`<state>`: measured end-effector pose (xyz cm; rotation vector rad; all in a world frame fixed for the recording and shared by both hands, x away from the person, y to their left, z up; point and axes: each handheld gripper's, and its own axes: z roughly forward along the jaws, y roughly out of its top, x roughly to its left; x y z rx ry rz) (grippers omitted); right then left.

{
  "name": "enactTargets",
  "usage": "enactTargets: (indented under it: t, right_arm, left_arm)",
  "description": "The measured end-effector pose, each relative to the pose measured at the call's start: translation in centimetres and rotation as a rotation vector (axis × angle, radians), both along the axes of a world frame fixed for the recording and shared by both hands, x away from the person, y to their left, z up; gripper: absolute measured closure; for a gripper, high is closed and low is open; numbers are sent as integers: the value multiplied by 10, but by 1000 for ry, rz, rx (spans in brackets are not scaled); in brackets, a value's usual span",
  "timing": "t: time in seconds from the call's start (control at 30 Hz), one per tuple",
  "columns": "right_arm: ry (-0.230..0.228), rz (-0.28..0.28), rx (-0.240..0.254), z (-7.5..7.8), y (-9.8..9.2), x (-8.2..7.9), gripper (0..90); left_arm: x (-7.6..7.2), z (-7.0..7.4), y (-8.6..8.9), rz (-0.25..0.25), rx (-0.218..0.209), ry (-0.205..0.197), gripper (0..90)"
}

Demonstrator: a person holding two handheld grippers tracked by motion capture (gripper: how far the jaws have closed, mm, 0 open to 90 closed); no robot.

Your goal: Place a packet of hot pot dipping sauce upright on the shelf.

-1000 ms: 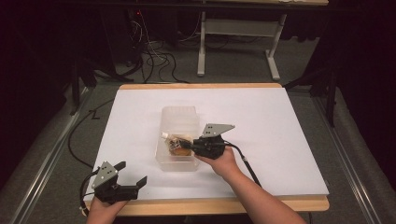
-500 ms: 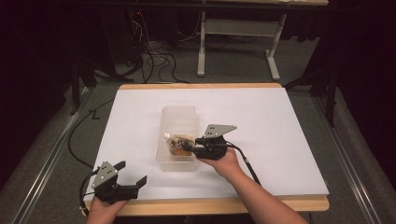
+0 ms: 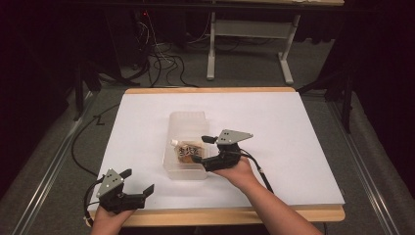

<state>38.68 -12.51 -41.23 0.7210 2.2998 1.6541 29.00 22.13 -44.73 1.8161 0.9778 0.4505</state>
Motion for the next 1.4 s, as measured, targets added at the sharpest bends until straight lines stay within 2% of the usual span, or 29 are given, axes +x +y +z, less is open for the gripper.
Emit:
enactTargets:
  t: [0.17,0.4,0.77,0.93,1.1,1.13,1.17,1.2,1.37,1.4]
  right_arm:
    - [1,-9,5,4,-4,-2,158]
    - [-2,-51,-2,7,-17,-7,157]
    - [-10,-135,-1,5,-50,-11,150]
    - [-20,-178,4,2,-72,-13,149]
    - [-4,-221,0,1,-96,-16,149]
    - [-4,-221,0,1,-96,-16,149]
    - [-10,-233,2,1,-101,-17,149]
    - [-15,-262,6,-1,-114,-19,150]
    - [-18,-324,-3,-5,-139,-26,153]
    - [-31,-342,-7,-6,-146,-30,155]
  left_arm:
    - [0,0,0,6,-4,-2,18]
    - [0,-1,0,7,3,3,18]
    - [0,-1,0,9,6,7,18]
    - [0,-1,1,12,9,9,18]
    - [0,-1,1,15,7,12,18]
    - [0,-1,1,15,7,12,18]
    - [1,-2,1,14,8,12,18]
    - [1,-2,1,12,10,13,18]
    - [1,-2,0,15,12,15,18]
    - [1,-2,0,14,12,18,18]
